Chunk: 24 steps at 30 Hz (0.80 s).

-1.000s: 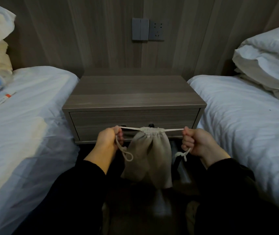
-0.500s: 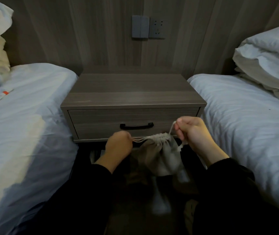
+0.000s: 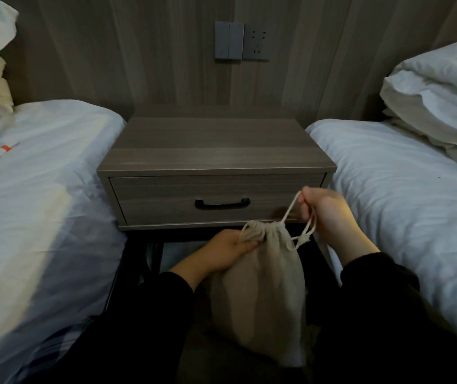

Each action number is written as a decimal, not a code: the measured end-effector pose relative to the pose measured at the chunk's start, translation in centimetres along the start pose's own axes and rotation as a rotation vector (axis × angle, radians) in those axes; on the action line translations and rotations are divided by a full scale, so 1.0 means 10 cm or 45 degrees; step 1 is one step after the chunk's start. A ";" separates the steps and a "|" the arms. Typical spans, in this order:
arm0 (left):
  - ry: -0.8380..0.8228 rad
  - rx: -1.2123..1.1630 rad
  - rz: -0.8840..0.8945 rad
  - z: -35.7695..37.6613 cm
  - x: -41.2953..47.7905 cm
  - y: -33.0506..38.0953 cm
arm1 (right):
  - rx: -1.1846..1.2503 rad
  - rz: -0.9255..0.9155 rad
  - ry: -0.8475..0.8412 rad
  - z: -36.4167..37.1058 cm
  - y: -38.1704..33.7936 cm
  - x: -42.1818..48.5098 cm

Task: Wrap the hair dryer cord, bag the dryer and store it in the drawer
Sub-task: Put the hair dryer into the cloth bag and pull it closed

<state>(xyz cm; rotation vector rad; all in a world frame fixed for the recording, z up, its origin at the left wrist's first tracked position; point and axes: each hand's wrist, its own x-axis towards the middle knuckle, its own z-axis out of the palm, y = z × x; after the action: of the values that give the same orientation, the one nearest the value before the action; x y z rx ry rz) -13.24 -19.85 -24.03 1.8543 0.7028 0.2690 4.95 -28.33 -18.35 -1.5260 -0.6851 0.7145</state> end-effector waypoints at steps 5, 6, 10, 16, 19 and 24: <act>0.093 -0.099 0.013 -0.13 -0.02 0.10 | -0.833 -0.168 -0.183 -0.01 0.12 -0.02; 0.110 -0.122 0.007 -0.17 -0.01 0.11 | -0.752 -0.167 -0.417 0.04 0.08 -0.08; 0.192 -0.333 -0.056 -0.28 -0.03 0.14 | -0.647 -0.082 -0.771 0.26 0.17 -0.24; 0.331 -0.293 0.039 -0.38 0.03 0.15 | -0.260 -0.117 -0.165 0.45 0.22 -0.28; 0.319 -0.216 0.000 -0.41 0.01 0.13 | 0.132 0.065 -0.083 0.47 0.15 -0.26; -0.128 -0.218 -0.046 -0.39 -0.06 0.04 | 0.802 0.345 -0.084 0.30 -0.13 -0.19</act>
<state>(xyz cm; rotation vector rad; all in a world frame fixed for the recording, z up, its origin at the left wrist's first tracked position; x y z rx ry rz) -15.54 -17.25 -22.07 1.6788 0.6241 0.2042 1.46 -27.84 -17.13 -1.0186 -0.2551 1.0704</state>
